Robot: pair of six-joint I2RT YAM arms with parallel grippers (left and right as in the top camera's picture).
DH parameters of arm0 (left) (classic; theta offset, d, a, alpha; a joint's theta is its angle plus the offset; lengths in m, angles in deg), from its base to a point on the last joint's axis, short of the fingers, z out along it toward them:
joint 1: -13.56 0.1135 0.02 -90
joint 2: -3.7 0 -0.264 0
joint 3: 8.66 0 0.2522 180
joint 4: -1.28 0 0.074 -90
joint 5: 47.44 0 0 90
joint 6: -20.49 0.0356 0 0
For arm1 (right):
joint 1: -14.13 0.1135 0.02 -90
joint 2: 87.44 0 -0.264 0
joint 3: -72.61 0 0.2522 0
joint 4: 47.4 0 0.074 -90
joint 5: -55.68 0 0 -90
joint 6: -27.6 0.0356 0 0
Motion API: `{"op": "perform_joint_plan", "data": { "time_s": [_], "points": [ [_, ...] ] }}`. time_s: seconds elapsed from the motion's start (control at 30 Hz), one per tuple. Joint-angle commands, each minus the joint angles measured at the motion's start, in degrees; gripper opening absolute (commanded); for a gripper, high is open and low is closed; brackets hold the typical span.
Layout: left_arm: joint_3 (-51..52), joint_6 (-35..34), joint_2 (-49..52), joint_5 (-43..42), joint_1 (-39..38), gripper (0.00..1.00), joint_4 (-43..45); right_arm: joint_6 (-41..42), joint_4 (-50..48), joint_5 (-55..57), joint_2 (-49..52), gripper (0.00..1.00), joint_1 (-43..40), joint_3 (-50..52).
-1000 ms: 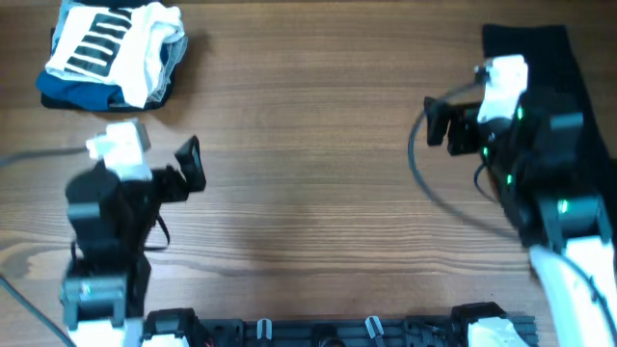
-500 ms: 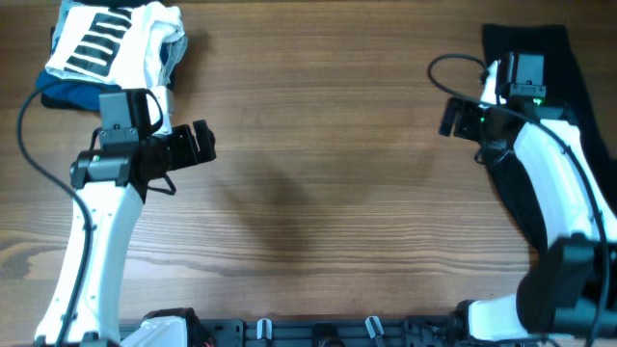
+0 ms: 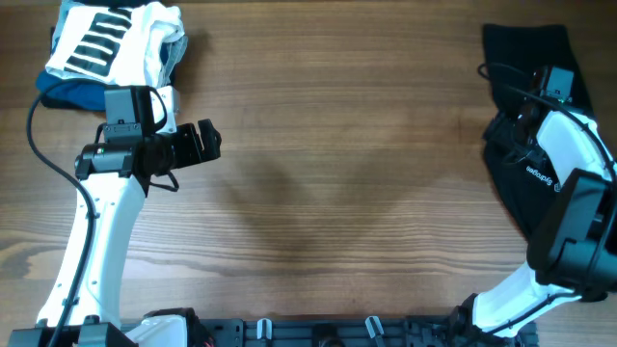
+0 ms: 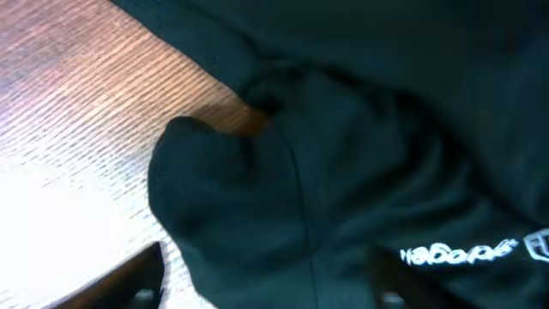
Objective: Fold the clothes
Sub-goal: 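Move the right gripper forward onto the crumpled black garment, then grasp the black garment with the right gripper and drag it toward center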
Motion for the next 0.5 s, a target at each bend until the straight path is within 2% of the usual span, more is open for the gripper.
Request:
{"op": "perform_joint_plan", "data": {
  "time_s": [0.0,0.17,0.23,0.33,0.47],
  "points": [
    [-0.8,-0.7,0.2,-0.9,-0.3,1.00,0.2,-2.3,-1.2,-0.4,3.9,0.59,0.0,-0.4],
    [-0.8,-0.7,0.2,-0.9,-0.3,1.00,0.2,-3.7,-1.3,-1.2,7.7,0.39,0.1,-0.4],
    [-0.8,-0.7,0.2,-0.9,-0.3,1.00,0.2,-3.7,-1.3,-3.0,8.3,0.13,0.1,-0.4],
    [-0.8,-0.7,0.2,-0.9,-0.3,1.00,0.2,-4.0,-0.3,-10.3,6.7,0.04,0.5,-1.4],
    [-0.8,-0.7,0.1,-0.9,-0.2,0.98,0.2,-6.7,4.1,-19.5,3.1,0.04,5.2,-4.8]
  ]
}}
